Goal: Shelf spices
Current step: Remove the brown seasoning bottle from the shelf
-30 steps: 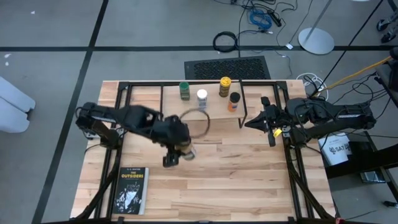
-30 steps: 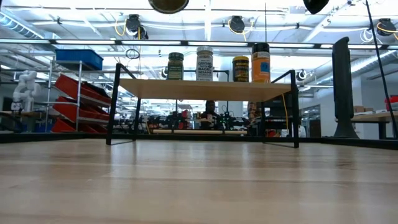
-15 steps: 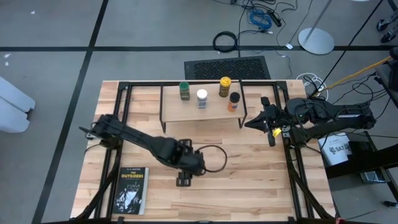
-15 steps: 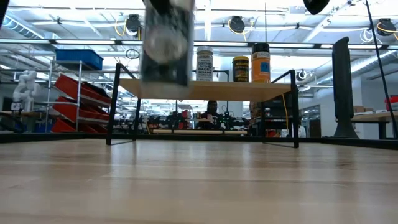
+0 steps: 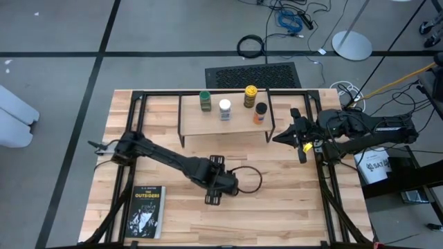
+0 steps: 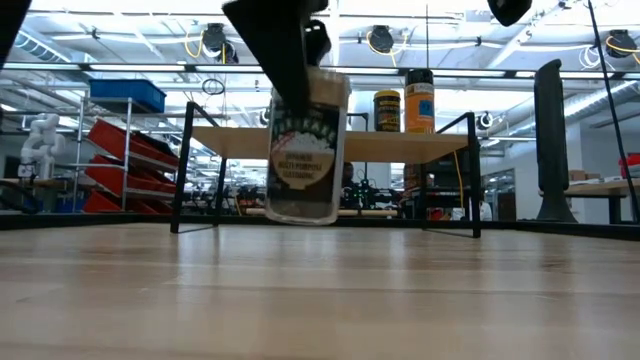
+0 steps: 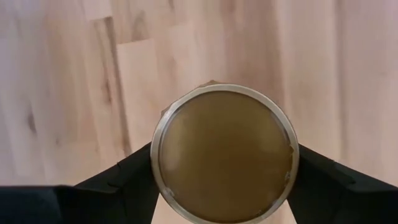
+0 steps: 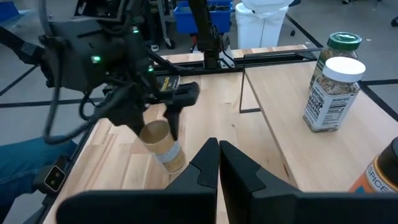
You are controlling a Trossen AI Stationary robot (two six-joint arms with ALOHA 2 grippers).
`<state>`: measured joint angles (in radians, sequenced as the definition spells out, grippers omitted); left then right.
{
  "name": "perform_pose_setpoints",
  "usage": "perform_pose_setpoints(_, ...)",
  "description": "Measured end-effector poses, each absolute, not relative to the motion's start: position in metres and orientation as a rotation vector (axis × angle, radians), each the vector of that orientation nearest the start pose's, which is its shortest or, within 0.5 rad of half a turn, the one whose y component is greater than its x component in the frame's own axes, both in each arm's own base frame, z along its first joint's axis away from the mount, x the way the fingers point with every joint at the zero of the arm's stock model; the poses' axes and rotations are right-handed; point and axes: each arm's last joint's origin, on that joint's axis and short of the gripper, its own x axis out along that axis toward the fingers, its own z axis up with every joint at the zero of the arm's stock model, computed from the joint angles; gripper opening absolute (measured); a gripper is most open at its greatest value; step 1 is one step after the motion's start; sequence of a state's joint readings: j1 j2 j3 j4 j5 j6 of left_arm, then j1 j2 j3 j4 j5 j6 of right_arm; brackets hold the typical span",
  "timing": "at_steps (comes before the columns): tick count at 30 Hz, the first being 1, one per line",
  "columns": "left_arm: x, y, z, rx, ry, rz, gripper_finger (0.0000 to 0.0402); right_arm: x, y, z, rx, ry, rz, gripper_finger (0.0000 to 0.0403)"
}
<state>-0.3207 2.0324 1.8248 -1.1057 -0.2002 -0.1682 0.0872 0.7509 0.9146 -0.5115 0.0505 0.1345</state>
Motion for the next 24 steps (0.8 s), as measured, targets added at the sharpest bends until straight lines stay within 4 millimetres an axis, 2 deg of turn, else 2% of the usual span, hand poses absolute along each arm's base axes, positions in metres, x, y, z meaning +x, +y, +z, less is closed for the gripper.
perform_pose_setpoints(5,0.400,-0.106,0.249,0.197,1.274,0.034,0.0279,0.148,0.011,0.347,0.132,0.376,0.006,0.0000)
perform_pose_setpoints(13,0.386,-0.089,0.231,0.191,1.315,0.045,0.0279,0.144,0.011,0.346,0.169,0.402,0.001,0.0000)
perform_pose_setpoints(20,0.377,-0.078,0.236,0.132,1.266,0.067,0.0282,0.139,0.011,0.346,0.190,0.408,-0.004,0.0000)
perform_pose_setpoints(24,0.377,-0.077,0.240,0.125,1.245,0.069,0.0302,0.138,0.011,0.345,0.190,0.413,-0.004,0.0000)
